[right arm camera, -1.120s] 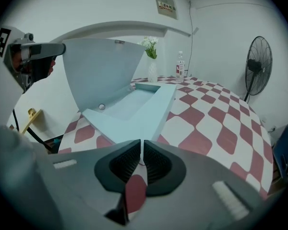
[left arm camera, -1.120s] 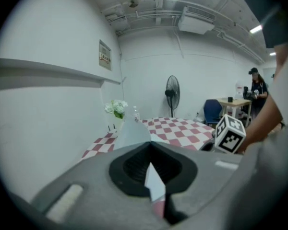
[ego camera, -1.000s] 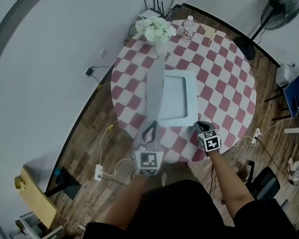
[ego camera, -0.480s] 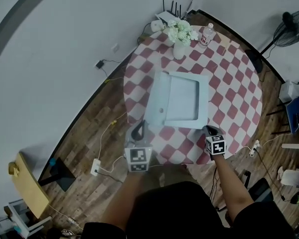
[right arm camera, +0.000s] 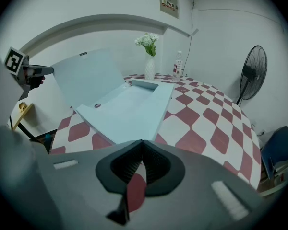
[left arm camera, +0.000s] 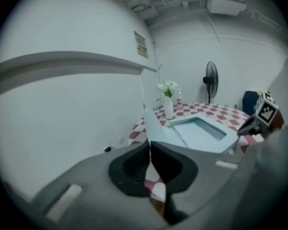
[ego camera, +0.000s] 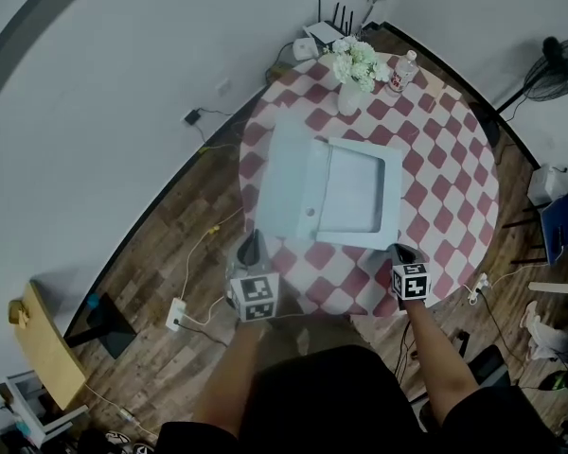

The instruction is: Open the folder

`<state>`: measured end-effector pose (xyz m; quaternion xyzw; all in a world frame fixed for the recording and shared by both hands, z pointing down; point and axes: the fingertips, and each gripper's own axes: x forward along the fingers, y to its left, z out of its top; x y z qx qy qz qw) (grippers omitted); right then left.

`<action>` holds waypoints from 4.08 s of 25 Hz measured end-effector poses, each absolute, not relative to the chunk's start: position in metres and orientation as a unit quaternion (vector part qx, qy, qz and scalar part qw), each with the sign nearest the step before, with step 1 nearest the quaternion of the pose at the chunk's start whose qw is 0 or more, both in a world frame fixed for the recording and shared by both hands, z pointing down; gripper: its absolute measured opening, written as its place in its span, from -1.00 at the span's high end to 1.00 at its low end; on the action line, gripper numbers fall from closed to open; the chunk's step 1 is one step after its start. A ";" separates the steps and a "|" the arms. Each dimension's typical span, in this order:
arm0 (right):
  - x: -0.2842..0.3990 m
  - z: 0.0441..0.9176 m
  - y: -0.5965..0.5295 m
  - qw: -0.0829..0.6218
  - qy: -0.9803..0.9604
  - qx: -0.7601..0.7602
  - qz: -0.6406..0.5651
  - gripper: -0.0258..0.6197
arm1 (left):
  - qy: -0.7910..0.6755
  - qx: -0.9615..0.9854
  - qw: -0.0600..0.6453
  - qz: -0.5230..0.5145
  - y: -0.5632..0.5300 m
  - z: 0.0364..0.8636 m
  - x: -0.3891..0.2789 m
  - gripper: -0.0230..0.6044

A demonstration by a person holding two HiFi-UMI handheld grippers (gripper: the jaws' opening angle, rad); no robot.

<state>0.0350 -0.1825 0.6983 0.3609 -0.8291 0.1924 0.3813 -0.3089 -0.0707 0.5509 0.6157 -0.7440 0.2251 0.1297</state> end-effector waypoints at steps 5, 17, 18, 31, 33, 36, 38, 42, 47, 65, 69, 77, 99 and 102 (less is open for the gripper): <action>0.034 0.698 -0.183 0.385 -0.821 0.367 0.206 0.93 | -0.755 0.596 0.140 0.237 -0.066 0.570 -0.337 0.86; 0.027 0.700 -0.185 0.417 -0.817 0.348 0.196 0.93 | -0.776 0.535 0.215 0.256 -0.059 0.631 -0.402 0.76; 0.025 0.700 -0.186 0.418 -0.817 0.348 0.193 0.92 | -0.777 0.531 0.225 0.252 -0.059 0.636 -0.407 0.75; -0.026 0.687 -0.188 0.400 -0.847 0.314 0.156 0.92 | -0.779 0.487 0.316 0.236 -0.059 0.709 -0.444 0.66; -0.035 0.686 -0.188 0.399 -0.847 0.313 0.157 0.91 | -0.779 0.481 0.326 0.235 -0.060 0.717 -0.446 0.65; -0.049 0.689 -0.190 0.402 -0.848 0.308 0.155 0.91 | -0.782 0.469 0.334 0.238 -0.062 0.728 -0.450 0.62; -0.058 0.688 -0.188 0.400 -0.852 0.300 0.153 0.91 | -0.781 0.463 0.330 0.258 -0.061 0.736 -0.453 0.54; -0.077 0.684 -0.185 0.389 -0.865 0.281 0.145 0.91 | -0.763 0.475 0.300 0.320 -0.067 0.741 -0.450 0.59; -0.094 0.692 -0.174 0.393 -0.870 0.258 0.150 0.92 | -0.739 0.495 0.291 0.352 -0.072 0.753 -0.444 0.64; -0.094 0.703 -0.177 0.349 -0.871 0.288 0.192 0.92 | -0.670 0.550 0.340 0.364 -0.085 0.785 -0.423 0.95; -0.091 0.689 -0.184 0.308 -0.875 0.314 0.202 0.91 | -0.692 0.540 0.332 0.347 -0.082 0.768 -0.427 0.94; -0.082 0.659 -0.197 0.288 -0.885 0.308 0.198 0.92 | -0.717 0.528 0.290 0.351 -0.077 0.699 -0.410 0.92; -0.023 0.550 -0.229 0.194 -0.905 0.330 0.187 0.92 | -0.753 0.601 0.245 0.106 -0.141 0.539 -0.308 0.92; -0.017 0.536 -0.230 0.183 -0.907 0.335 0.177 0.92 | -0.748 0.620 0.222 0.081 -0.149 0.518 -0.293 0.92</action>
